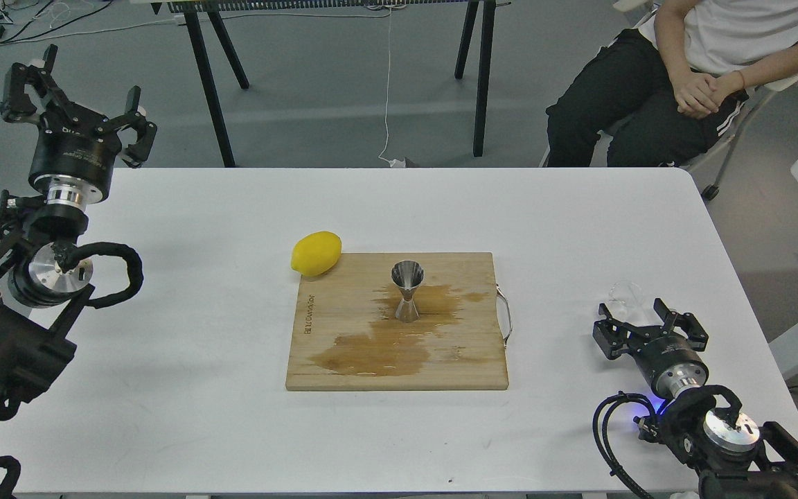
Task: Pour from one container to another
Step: 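Move the right gripper toward the small clear glass cup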
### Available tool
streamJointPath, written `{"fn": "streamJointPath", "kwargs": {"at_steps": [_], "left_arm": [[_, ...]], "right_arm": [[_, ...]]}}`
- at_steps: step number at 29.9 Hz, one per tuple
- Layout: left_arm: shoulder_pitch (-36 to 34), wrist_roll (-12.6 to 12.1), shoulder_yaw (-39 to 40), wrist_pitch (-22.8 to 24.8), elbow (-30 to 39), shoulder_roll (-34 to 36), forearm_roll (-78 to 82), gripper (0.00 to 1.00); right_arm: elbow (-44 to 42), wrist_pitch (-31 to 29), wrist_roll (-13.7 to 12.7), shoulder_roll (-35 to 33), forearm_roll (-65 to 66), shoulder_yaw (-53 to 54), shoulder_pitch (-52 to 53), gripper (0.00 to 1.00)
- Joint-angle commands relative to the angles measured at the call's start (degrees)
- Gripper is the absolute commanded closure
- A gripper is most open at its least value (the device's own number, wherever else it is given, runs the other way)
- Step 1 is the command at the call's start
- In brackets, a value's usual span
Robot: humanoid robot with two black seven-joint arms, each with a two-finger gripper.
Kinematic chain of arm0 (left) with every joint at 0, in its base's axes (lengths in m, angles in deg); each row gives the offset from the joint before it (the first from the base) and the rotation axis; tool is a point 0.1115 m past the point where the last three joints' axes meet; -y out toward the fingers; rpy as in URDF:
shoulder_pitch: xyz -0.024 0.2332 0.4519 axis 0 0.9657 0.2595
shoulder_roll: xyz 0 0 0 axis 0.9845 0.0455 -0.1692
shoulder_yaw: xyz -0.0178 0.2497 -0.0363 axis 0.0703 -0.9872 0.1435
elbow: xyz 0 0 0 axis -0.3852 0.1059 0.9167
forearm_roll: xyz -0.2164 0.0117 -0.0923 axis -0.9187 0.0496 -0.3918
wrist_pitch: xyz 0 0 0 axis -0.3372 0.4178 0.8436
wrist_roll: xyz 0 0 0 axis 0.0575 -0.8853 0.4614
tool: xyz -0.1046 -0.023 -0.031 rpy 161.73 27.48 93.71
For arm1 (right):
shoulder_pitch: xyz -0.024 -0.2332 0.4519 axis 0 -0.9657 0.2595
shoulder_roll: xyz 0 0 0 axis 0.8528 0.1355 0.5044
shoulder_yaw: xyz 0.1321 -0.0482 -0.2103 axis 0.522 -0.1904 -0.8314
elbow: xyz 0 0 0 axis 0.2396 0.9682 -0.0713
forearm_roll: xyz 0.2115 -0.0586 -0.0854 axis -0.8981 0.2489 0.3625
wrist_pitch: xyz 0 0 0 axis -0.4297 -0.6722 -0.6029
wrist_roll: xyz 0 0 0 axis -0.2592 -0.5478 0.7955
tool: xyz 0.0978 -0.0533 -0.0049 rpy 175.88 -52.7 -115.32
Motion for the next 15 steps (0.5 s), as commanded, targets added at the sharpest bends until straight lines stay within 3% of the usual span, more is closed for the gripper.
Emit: {"fn": "streamJointPath", "kwargs": {"at_steps": [1, 6, 11, 15], "left_arm": [[0.0, 0.0, 0.4, -0.1, 0.0, 0.0, 0.0, 0.00], [-0.2, 0.1, 0.5, -0.2, 0.0, -0.1, 0.1, 0.00], [-0.3, 0.4, 0.5, -1.2, 0.0, -0.1, 0.1, 0.00], [-0.3, 0.4, 0.6, -1.3, 0.1, -0.1, 0.1, 0.00]], "right_arm": [[-0.6, -0.2, -0.1, 0.2, -0.1, -0.1, 0.4, 0.17], [-0.5, -0.4, -0.7, 0.1, 0.0, -0.6, 0.4, 0.28], [-0.9, -0.3, -0.4, 0.2, 0.0, -1.1, 1.4, 0.55], [-0.9, -0.3, -0.5, 0.2, 0.0, -1.2, 1.6, 0.57]]}}
